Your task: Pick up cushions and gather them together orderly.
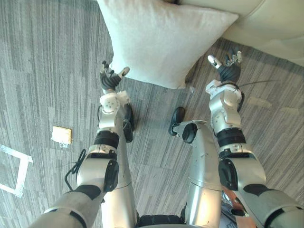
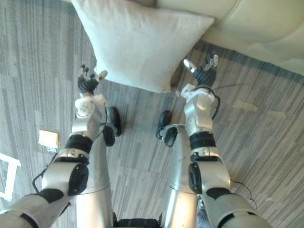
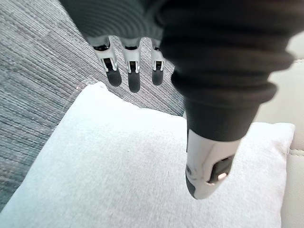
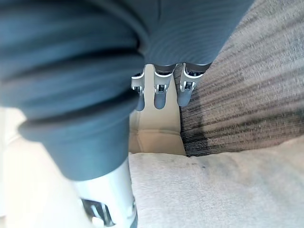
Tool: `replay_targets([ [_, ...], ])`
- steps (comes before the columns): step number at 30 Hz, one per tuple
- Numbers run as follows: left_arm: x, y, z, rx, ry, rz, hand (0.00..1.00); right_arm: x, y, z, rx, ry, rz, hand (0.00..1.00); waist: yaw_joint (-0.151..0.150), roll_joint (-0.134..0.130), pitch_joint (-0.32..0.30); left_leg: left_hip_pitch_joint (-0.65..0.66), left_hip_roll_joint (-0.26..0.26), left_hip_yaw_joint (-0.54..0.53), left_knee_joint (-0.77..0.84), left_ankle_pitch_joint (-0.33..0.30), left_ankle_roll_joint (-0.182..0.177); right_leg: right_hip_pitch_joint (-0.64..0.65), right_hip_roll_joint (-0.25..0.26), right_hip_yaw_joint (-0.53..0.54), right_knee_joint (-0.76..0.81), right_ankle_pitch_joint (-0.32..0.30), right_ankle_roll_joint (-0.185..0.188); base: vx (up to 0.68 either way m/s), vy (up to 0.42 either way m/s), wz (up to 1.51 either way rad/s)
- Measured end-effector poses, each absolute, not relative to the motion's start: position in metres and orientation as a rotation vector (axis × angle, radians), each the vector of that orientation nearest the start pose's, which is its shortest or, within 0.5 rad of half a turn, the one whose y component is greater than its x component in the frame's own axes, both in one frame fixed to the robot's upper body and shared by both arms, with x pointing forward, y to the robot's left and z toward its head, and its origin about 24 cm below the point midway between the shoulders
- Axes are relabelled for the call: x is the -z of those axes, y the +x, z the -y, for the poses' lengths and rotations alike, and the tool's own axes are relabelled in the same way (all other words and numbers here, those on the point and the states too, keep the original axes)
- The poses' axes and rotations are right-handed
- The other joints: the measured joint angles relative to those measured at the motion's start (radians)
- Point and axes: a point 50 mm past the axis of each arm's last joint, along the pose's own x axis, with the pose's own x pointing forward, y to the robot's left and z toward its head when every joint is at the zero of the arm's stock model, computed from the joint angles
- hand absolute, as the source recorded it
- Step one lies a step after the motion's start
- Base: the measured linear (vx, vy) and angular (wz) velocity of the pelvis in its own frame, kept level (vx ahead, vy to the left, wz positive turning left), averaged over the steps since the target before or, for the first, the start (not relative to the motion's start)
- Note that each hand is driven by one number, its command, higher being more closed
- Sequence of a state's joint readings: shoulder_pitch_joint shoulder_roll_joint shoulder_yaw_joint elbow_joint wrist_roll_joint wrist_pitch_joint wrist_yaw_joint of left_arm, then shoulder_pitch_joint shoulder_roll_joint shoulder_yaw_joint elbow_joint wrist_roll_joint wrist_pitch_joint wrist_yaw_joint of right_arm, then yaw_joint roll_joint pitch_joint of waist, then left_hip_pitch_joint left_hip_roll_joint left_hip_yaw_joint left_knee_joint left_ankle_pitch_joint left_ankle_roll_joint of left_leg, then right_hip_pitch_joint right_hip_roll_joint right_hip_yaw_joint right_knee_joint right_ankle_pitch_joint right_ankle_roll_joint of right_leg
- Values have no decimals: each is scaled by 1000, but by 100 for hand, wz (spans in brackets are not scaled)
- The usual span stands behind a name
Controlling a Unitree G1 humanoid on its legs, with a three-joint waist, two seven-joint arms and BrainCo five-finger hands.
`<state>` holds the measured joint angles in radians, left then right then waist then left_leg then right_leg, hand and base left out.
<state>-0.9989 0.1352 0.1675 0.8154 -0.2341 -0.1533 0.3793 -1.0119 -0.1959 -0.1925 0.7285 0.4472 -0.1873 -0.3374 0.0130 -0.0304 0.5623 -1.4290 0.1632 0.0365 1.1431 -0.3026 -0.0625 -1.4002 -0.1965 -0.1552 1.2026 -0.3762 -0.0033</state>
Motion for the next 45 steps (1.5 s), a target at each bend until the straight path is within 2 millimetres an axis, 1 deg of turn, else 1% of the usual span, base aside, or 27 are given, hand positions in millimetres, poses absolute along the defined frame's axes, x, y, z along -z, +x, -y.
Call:
replay_targets([
  [4, -219, 408, -157, -357, -225, 328, 0, -243, 405, 176, 298, 495, 421, 0, -3, 1, 8, -56, -1, -8, 1, 7, -2, -51, -2, -5, -4, 9, -17, -48, 25, 1],
  [8, -232, 409, -154, -356, -218, 350, 0, -257, 405, 171, 278, 499, 452, 0, -5, 1, 8, -82, -4, -7, -14, 12, -3, -76, -4, -4, -19, 13, -19, -13, 11, 2],
  [10, -236, 409, -155, -354, -214, 362, 0, -260, 405, 170, 273, 497, 457, 0, -5, 1, 8, -83, -3, -5, -24, 12, -3, -78, -2, -4, -31, 16, -20, -13, 15, -3],
  [13, -248, 409, -160, -361, -208, 393, 0, -265, 405, 167, 262, 490, 468, 0, -7, 1, 8, -84, 1, 2, -44, 14, -4, -79, 3, -3, -59, 29, -19, -26, 30, -8],
  [14, -254, 409, -161, -355, -229, 404, 0, -265, 406, 167, 264, 488, 462, 0, -7, 1, 8, -84, 3, 6, -53, 15, -2, -79, 5, -1, -71, 33, -18, -28, 30, -6],
  [16, -261, 410, -159, -331, -261, 413, 0, -263, 408, 168, 267, 484, 449, 0, -7, 1, 8, -83, 3, 10, -61, 16, -2, -79, 6, 0, -83, 38, -16, -29, 31, -5],
  [18, -270, 411, -156, -290, -341, 415, 0, -262, 408, 169, 264, 498, 438, 0, -7, 1, 8, -83, 2, 14, -72, 19, 2, -79, 6, 1, -91, 41, -13, -31, 38, 0],
  [23, -282, 411, -153, -276, -355, 419, 0, -263, 409, 168, 252, 517, 433, 0, -10, 1, 8, -82, 1, 18, -82, 22, 2, -78, 6, 3, -108, 47, -10, -33, 36, -1],
  [26, -287, 411, -156, -283, -327, 422, 0, -263, 409, 168, 244, 517, 436, 0, -12, 1, 8, -81, 3, 24, -96, 29, 5, -78, 8, 3, -126, 60, -10, -45, 42, -5],
  [29, -295, 410, -159, -301, -242, 446, 0, -263, 409, 168, 241, 515, 435, 0, -13, 1, 8, -81, 5, 33, -114, 39, 12, -78, 10, 5, -147, 74, -6, -42, 36, -4],
  [31, -298, 410, -158, -302, -208, 459, 0, -264, 408, 168, 236, 513, 439, 0, -12, 1, 8, -81, 7, 35, -117, 40, 12, -79, 13, 7, -155, 80, -4, -43, 39, -8],
  [34, -305, 409, -150, -284, -156, 480, 0, -271, 408, 160, 207, 505, 456, 0, -9, 1, 8, -84, 8, 40, -118, 42, 16, -82, 17, 12, -161, 89, -2, -46, 47, -6],
  [36, -312, 406, -141, -255, -105, 516, 0, -288, 404, 150, 152, 483, 516, 0, -5, 1, 8, -100, 8, 41, -115, 45, 17, -101, 16, 15, -156, 92, -3, -47, 44, 1],
  [37, -314, 406, -139, -251, -96, 523, 0, -292, 403, 148, 144, 484, 524, 0, -3, 1, 8, -104, 7, 42, -115, 45, 17, -106, 16, 16, -155, 92, -3, -50, 42, 4],
  [38, -319, 404, -136, -243, -76, 541, 0, -298, 403, 142, 128, 490, 536, 0, 0, 1, 8, -116, 7, 43, -109, 46, 17, -121, 15, 21, -145, 92, -4, -41, 33, 4],
  [39, -322, 403, -135, -240, -74, 554, 0, -301, 402, 139, 120, 508, 544, 100, 0, 1, 8, -123, 6, 44, -104, 46, 17, -130, 15, 24, -140, 92, -4, -39, 33, 3],
  [40, -323, 402, -134, -240, -71, 560, 0, -302, 401, 138, 115, 522, 551, 100, 0, 1, 8, -125, 6, 46, -102, 46, 17, -134, 15, 26, -137, 92, -4, -32, 34, -1],
  [41, -324, 402, -133, -238, -60, 565, 100, -302, 401, 135, 106, 542, 553, 100, 0, 1, 8, -129, 8, 49, -94, 46, 17, -140, 15, 29, -132, 92, -4, -31, 35, -3],
  [43, -326, 401, -132, -235, -45, 579, 100, -302, 400, 131, 90, 600, 551, 100, -1, 1, 8, -134, 9, 49, -90, 46, 17, -146, 15, 30, -125, 92, -5, -19, 20, -1],
  [45, -330, 399, -131, -232, -38, 597, 100, -302, 400, 132, 83, 646, 551, 100, 0, 1, 8, -140, 9, 50, -91, 49, 17, -153, 14, 31, -125, 94, -7, -23, 17, 1],
])
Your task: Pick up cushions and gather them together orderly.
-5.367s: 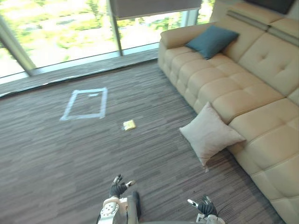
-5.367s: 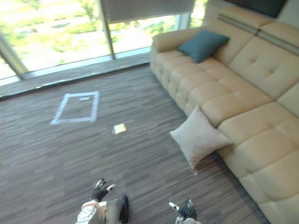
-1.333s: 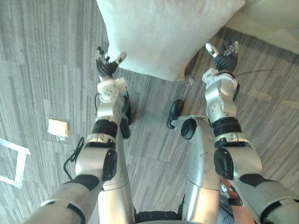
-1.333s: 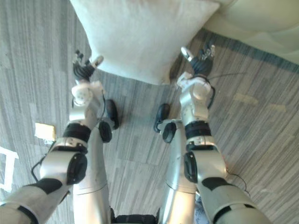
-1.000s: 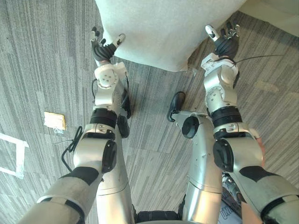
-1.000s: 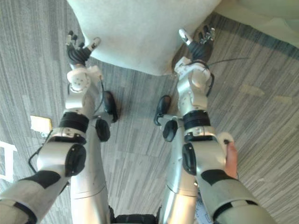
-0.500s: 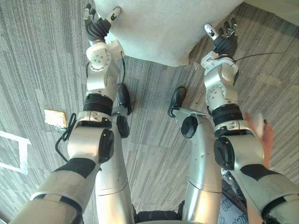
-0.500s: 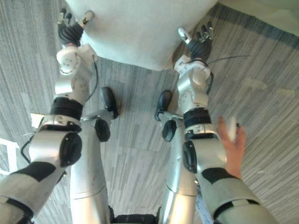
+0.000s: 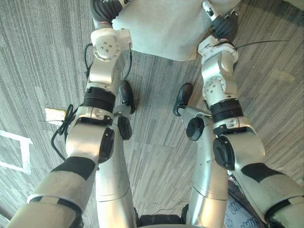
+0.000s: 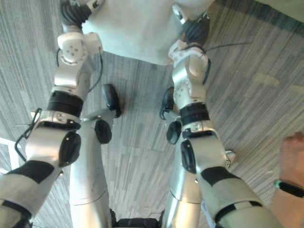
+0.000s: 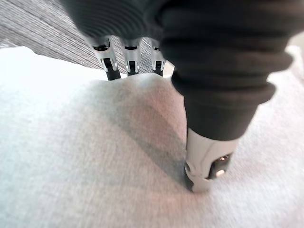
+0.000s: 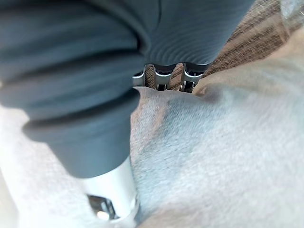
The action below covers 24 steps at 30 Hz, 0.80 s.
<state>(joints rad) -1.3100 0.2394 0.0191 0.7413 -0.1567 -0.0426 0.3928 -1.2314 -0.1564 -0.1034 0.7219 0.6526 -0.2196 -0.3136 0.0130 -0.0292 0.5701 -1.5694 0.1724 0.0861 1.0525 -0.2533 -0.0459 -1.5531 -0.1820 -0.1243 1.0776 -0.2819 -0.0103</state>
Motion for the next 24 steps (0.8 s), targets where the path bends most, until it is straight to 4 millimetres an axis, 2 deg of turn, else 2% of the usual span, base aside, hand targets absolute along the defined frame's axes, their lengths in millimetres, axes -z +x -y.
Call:
replay_targets([
  [3, -336, 395, -136, -233, -37, 624, 100, -303, 399, 131, 67, 721, 553, 100, 3, 1, 1, -12, 1, 7, 1, 6, -2, -20, 0, 6, 4, 5, -2, -42, 32, 1],
  [7, -338, 391, -135, -213, -138, 641, 100, -305, 398, 127, 43, 769, 551, 100, 6, 1, 1, -20, 3, 5, 18, 7, -2, -23, 1, 2, 18, 6, -4, -11, 16, -2],
  [10, -332, 385, -134, -191, -230, 661, 100, -309, 395, 126, 24, 790, 570, 100, 5, 1, 1, -18, 4, 3, 35, 7, -2, -20, -1, 6, 31, 6, -4, -10, 23, -1],
  [13, -318, 382, -128, -176, -305, 654, 100, -303, 394, 125, 29, 818, 554, 100, 2, 1, 1, 14, 2, 3, 42, 8, -1, 12, -4, 8, 37, 7, -3, -13, 22, 0],
  [18, -273, 370, -112, -137, -410, 624, 100, -268, 378, 132, 44, 858, 571, 100, -3, 1, -3, 225, 2, -1, -8, 8, 2, 225, 4, -1, -19, 15, 2, -49, 15, -3],
  [23, -249, 345, -89, -53, -456, 666, 100, -256, 340, 147, 75, 827, 761, 100, -13, 1, -6, 483, -10, 2, -143, 22, 6, 489, 11, -25, -151, 23, 15, -56, -30, 3],
  [24, -238, 338, -82, -34, -465, 652, 100, -250, 330, 152, 90, 820, 790, 100, -13, 2, -12, 558, -12, 7, -179, 22, 6, 563, 11, -32, -185, 25, 13, 39, -39, 4],
])
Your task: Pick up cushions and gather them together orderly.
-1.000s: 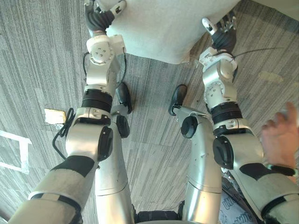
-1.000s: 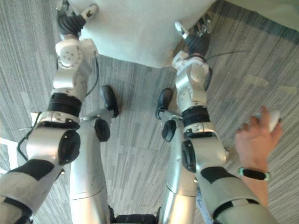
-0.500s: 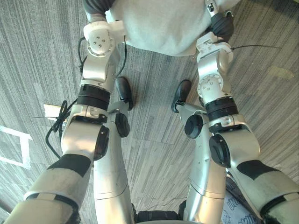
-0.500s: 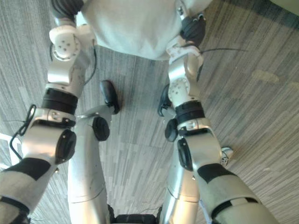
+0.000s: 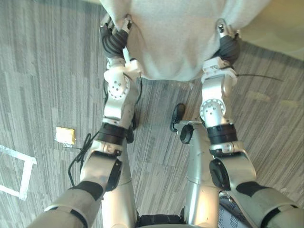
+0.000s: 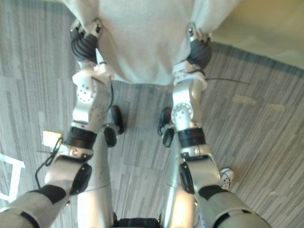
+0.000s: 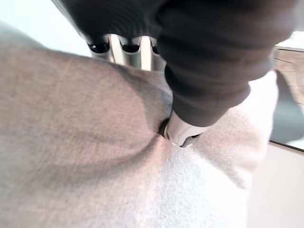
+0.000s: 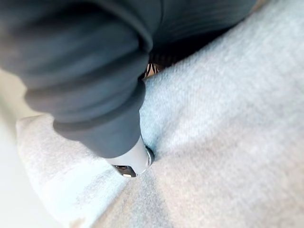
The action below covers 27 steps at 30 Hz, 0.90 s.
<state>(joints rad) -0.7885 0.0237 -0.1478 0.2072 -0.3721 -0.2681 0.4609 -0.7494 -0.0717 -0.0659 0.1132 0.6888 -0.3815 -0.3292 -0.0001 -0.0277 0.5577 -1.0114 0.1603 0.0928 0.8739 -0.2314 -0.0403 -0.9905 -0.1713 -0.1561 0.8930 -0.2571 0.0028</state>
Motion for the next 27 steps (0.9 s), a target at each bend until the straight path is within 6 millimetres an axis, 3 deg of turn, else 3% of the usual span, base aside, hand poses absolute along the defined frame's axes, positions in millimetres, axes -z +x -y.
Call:
replay_targets([
  [3, -199, 319, -70, -11, -484, 570, 100, -216, 305, 159, 151, 771, 794, 100, -1, 8, -123, 100, -6, 9, -61, 4, -9, 105, 1, -10, -67, 6, -4, 115, -15, 3],
  [9, -146, 289, -77, -41, -499, 440, 100, -156, 266, 153, 189, 728, 638, 100, 7, 11, -157, 405, -21, 37, -208, 4, -9, 408, 2, -26, -226, 17, 16, 164, 5, 1],
  [11, -128, 279, -83, -69, -501, 391, 100, -135, 254, 150, 180, 698, 563, 100, 8, 17, -201, 457, -26, 41, -260, 3, -9, 464, 7, -30, -282, 25, 30, 86, 12, -2],
  [15, -105, 264, -89, -85, -492, 325, 100, -112, 237, 149, 171, 676, 468, 100, 9, 17, -253, 562, -29, 62, -321, 1, -10, 569, 15, -29, -365, 40, 44, 114, 27, -8],
  [16, -98, 259, -89, -79, -485, 301, 100, -106, 234, 150, 173, 668, 447, 100, 6, 17, -282, 581, -34, 67, -337, -2, -10, 586, 14, -24, -381, 41, 47, 127, 42, -12],
  [20, -91, 255, -89, -42, -487, 272, 100, -100, 235, 154, 172, 641, 433, 100, -7, 14, -296, 652, -45, 71, -352, -29, -5, 642, 12, -5, -377, 43, 51, 112, 45, -11],
  [23, -78, 251, -91, -24, -448, 224, 100, -84, 236, 160, 190, 605, 366, 100, -20, 11, -298, 729, -58, 83, -352, -59, 1, 644, -6, 20, -250, 49, 54, 68, 37, -6],
  [26, -71, 249, -88, 4, -427, 186, 100, -68, 236, 169, 220, 563, 299, 100, -32, 10, -303, 792, -74, 60, -423, -57, 29, 609, -14, 32, -172, 75, 16, 104, -4, 7],
  [27, -65, 248, -92, 11, -397, 168, 100, -60, 236, 170, 219, 549, 259, 100, -37, 4, -323, 815, -75, 53, -470, -50, 30, 608, 5, 32, -268, 46, 27, 168, -79, -2],
])
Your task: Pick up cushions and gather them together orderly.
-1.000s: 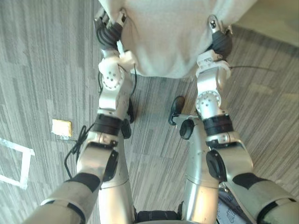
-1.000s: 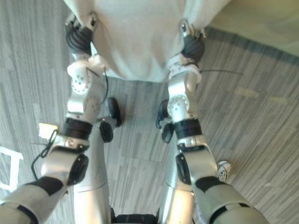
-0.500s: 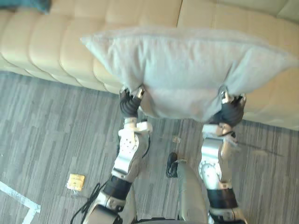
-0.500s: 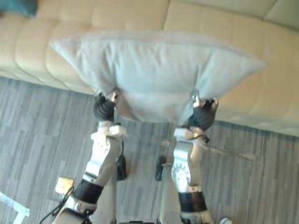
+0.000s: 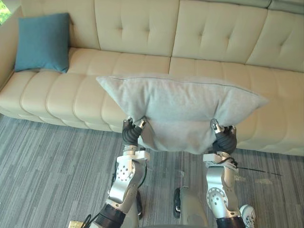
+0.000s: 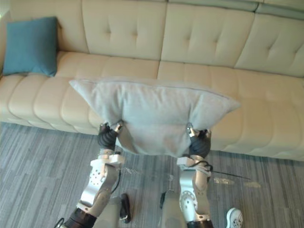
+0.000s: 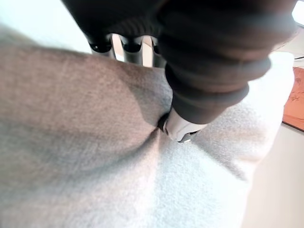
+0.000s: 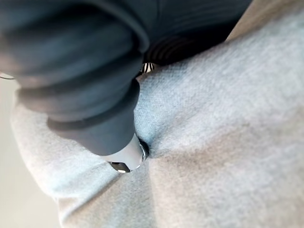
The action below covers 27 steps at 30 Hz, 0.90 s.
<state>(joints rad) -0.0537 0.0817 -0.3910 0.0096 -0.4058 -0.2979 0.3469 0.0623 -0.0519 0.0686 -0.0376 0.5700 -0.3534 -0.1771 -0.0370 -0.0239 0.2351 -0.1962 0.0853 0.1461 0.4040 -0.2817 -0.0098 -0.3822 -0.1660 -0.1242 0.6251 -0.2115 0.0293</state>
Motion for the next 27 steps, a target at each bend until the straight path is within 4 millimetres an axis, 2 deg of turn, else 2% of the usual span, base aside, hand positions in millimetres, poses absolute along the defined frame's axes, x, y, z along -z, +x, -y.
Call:
replay_targets([
  [2, -63, 248, -96, 14, -368, 161, 100, -54, 236, 169, 207, 539, 228, 100, -6, -2, -3, 37, 5, -2, -55, 8, -12, -1, 34, 1, -194, 47, 4, 203, -117, -1],
  [3, -61, 248, -96, 21, -363, 154, 100, -51, 235, 172, 207, 531, 213, 100, -15, -4, -5, 63, 5, -3, -85, 16, -30, 6, 50, 11, -354, 145, 10, 249, -175, 26],
  [4, -59, 248, -95, 36, -359, 147, 100, -48, 233, 175, 213, 523, 203, 100, -28, -5, -7, 78, 2, -21, -95, 13, -52, 32, 61, 27, -433, 274, 11, 275, -175, 24],
  [5, -57, 247, -93, 46, -362, 132, 100, -47, 232, 177, 214, 510, 194, 100, -28, 15, -10, 93, 12, -39, -108, 18, -74, 55, 83, 18, -453, 301, -18, 331, -147, -9],
  [7, -55, 247, -93, 59, -351, 123, 100, -47, 233, 181, 207, 492, 188, 100, -20, 25, -16, 137, 34, -54, -182, 45, -103, 37, 108, 28, -403, 264, -43, 307, -99, -34],
  [8, -54, 246, -91, 75, -351, 115, 100, -46, 232, 184, 217, 491, 187, 100, -30, 28, -18, 171, 43, -51, -213, 54, -115, 30, 117, 25, -352, 223, -53, 291, -94, -6],
  [10, -50, 242, -84, 113, -360, 95, 100, -44, 222, 190, 250, 509, 188, 100, -43, 31, -21, 182, 57, -52, -148, 52, -125, 62, 122, 9, -308, 153, -53, 285, -90, 16],
  [11, -48, 240, -83, 117, -369, 85, 100, -44, 219, 191, 255, 511, 187, 100, -44, 31, -21, 169, 61, -52, -91, 49, -130, 84, 122, 1, -309, 142, -54, 223, -89, 33],
  [12, -44, 236, -82, 117, -385, 67, 100, -46, 209, 192, 258, 510, 189, 100, -43, 35, -22, 104, 81, -55, 110, 50, -130, 136, 126, -16, -315, 119, -58, 219, -89, 31],
  [13, -40, 229, -80, 108, -412, 51, 100, -51, 198, 193, 250, 506, 200, 100, -33, 62, -33, 24, 130, -52, 328, 86, -118, 182, 151, -34, -315, 92, -71, 220, -80, 20],
  [14, -39, 226, -80, 101, -427, 44, 100, -53, 194, 192, 242, 504, 207, 100, -25, 72, -38, -7, 156, -46, 417, 123, -109, 202, 164, -35, -315, 78, -78, 229, -45, -5],
  [15, -38, 220, -81, 87, -454, 32, 100, -58, 190, 190, 228, 512, 221, 100, -9, 78, -45, -53, 194, -44, 554, 227, -108, 251, 176, -29, -318, 50, -95, 239, -15, -10],
  [16, -39, 217, -80, 84, -472, 34, 100, -63, 188, 187, 223, 528, 242, 100, 4, 74, -58, -99, 214, -45, 625, 204, -87, 274, 175, -31, -321, 24, -104, 277, -5, -4],
  [17, -40, 217, -79, 85, -481, 39, 100, -66, 187, 188, 220, 532, 256, 100, 6, 78, -64, -120, 215, -40, 630, 172, -71, 280, 173, -33, -323, 20, -107, 226, 3, 6],
  [18, -45, 219, -75, 87, -505, 57, 100, -74, 187, 188, 212, 533, 295, 100, 17, 82, -73, -157, 212, -13, 584, 107, -40, 283, 161, -32, -325, 15, -106, 222, 26, 8],
  [19, -50, 221, -73, 92, -518, 75, 100, -78, 187, 188, 211, 544, 320, 100, 26, 79, -72, -169, 196, 3, 480, 69, -30, 294, 146, -33, -329, 20, -98, 237, 53, 9],
  [20, -51, 221, -72, 94, -523, 79, 100, -78, 187, 188, 212, 545, 326, 100, 28, 77, -72, -168, 186, 6, 419, 59, -33, 305, 140, -33, -337, 21, -96, 281, 97, 8],
  [21, -52, 222, -71, 94, -528, 83, 100, -79, 187, 189, 214, 546, 330, 100, 35, 73, -76, -157, 154, -12, 275, 54, -51, 317, 128, -30, -341, 22, -96, 263, 145, -9],
  [22, -53, 222, -71, 92, -531, 87, 100, -79, 189, 189, 213, 545, 333, 100, 41, 76, -80, -122, 116, -48, 118, 82, -73, 323, 121, -25, -341, 21, -92, 203, 161, -21],
  [23, -53, 222, -71, 92, -531, 88, 100, -79, 190, 189, 214, 545, 333, 100, 45, 82, -84, -106, 105, -60, 55, 109, -75, 327, 122, -18, -342, 19, -78, 208, 199, -40],
  [24, -53, 221, -71, 94, -531, 88, 100, -79, 192, 191, 217, 540, 330, 100, 46, 97, -95, -75, 95, -77, -48, 216, -72, 343, 133, 1, -350, 3, -39, 175, 183, -33],
  [25, -52, 222, -72, 95, -524, 87, 100, -77, 193, 191, 221, 540, 323, 100, 44, 89, -99, -67, 96, -73, -52, 196, -87, 345, 131, 8, -350, -5, -25, 208, 205, -26],
  [27, -44, 220, -75, 109, -478, 56, 100, -60, 194, 188, 270, 578, 260, 100, 36, 15, -134, -40, 54, -39, -89, 198, -78, 339, 84, 47, -356, -6, -2, 180, 171, -16],
])
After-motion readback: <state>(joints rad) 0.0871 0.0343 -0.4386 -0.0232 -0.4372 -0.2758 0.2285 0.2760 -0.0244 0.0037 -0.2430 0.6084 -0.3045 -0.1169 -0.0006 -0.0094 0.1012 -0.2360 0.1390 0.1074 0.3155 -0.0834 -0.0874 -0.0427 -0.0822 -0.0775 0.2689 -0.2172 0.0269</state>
